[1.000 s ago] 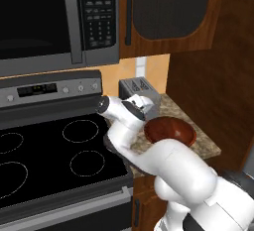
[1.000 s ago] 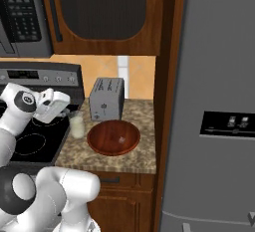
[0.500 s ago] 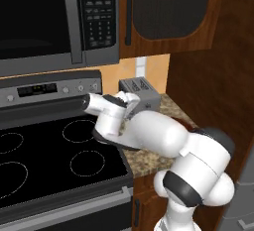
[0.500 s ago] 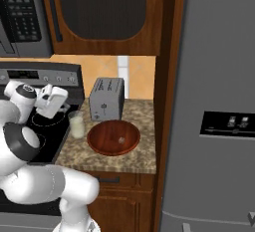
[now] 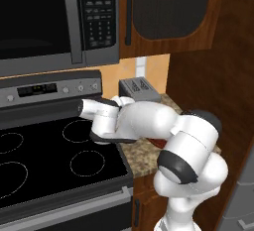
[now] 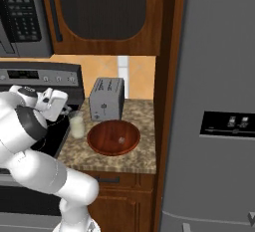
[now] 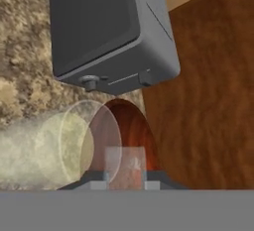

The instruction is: Grab a lemon wedge from the fridge and one ice cube from the ice bowl, and put them in the glass of lemonade.

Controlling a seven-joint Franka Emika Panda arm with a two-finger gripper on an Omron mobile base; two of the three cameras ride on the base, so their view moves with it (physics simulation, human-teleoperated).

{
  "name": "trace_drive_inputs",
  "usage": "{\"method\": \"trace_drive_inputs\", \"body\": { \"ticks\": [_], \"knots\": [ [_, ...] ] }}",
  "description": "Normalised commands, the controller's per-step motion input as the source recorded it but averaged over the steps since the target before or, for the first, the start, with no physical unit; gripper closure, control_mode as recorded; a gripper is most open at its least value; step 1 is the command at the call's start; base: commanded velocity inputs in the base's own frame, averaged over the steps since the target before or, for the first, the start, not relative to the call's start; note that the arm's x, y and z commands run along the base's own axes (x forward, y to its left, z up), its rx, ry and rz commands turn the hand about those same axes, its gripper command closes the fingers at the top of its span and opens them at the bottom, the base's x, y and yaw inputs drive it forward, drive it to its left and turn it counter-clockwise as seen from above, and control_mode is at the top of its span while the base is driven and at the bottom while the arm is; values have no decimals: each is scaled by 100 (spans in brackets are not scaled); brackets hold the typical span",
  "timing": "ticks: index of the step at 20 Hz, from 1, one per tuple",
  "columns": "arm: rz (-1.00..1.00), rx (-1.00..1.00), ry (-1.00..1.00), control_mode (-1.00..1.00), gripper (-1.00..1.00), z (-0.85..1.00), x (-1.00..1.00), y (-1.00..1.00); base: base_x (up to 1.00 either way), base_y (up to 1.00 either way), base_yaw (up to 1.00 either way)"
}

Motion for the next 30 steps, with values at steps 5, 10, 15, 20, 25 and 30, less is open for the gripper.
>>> {"method": "trace_drive_inputs", "body": {
  "ticks": [5, 10, 15, 20, 25, 30],
  "knots": [
    [0, 3, 1, -100, 100, 0, 0, -24, 0, 0, 0],
    [0, 1, 0, -100, 100, -16, 14, -31, 0, 0, 0],
    [0, 0, 2, -100, 100, -35, 26, -4, 0, 0, 0],
    [0, 0, 3, -100, 100, -26, 13, 0, 0, 0, 0],
    [-1, 0, 5, -100, 100, -1, 0, 6, 0, 0, 0],
    [-1, 0, 5, -100, -100, 0, 0, 5, 0, 0, 0]
  ]
}}
